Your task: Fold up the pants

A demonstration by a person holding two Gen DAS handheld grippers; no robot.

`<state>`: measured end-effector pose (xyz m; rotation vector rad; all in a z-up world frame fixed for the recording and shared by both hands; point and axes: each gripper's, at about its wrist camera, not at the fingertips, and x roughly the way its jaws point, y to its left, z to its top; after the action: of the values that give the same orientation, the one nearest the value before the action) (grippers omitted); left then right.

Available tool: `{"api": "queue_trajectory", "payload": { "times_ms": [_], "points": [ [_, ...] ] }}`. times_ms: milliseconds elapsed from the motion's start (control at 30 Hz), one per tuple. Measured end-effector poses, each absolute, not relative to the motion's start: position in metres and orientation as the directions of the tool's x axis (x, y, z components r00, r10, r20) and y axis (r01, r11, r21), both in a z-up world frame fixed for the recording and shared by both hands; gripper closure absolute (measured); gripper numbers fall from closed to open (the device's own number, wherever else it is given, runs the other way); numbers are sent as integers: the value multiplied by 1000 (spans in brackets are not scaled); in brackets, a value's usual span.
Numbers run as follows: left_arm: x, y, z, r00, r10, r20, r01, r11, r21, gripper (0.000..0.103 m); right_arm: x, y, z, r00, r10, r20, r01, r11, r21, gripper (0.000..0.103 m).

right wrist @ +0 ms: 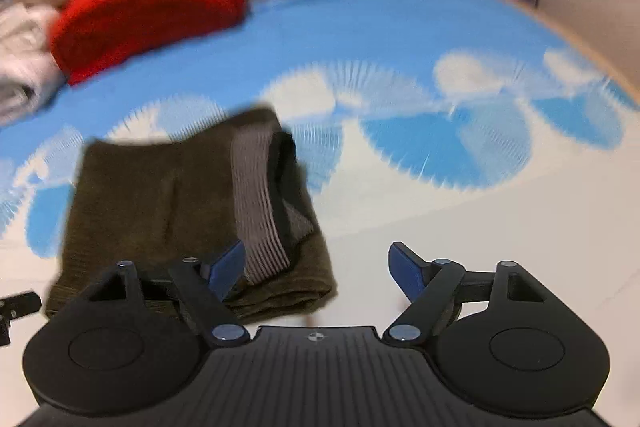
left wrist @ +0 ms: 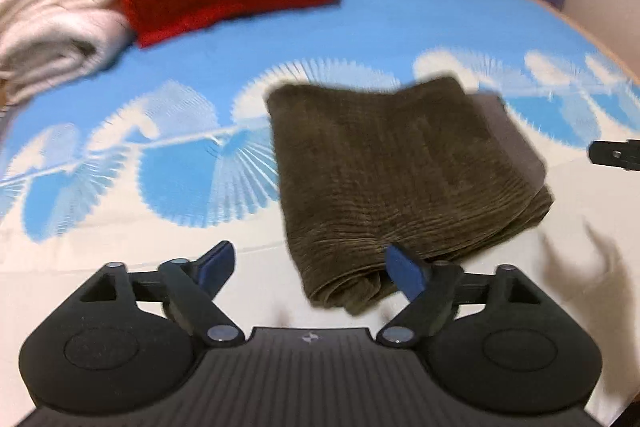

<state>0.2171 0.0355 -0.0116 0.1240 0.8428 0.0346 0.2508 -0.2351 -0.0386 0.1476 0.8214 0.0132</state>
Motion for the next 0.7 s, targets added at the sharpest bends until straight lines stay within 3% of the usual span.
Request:
{"api": "queue_trajectory", "payload": {
  "times_ms": [267,333,400,500,567,700],
  "points": [
    [100,24,28,852,62,-519,-36,997,61,10,132,-239,13,860,74,-504,-20,993,112,5],
    [90,19,21,828,62,-557,-65,998,15,10,113,-237,18,866,71,-495,2,989,146,5],
    [82,13,25,854,24,-521,-56,997,-45,10,100,-233,24,880,93,-466,-26,989,148,1],
    [84,2,22,836,67,-545,-95,995,-24,9,88,-225,27,895,70,-441,-29,995,100,1],
    [84,-1,21,827,79,-556,-112,993,-26,0,85,-221,26,893,56,-446,-18,996,88,1],
    [83,-4,17,817,147,-558,-151,988,38,0,85,-210,19,870,63,-490,-42,998,54,1]
  ]
}}
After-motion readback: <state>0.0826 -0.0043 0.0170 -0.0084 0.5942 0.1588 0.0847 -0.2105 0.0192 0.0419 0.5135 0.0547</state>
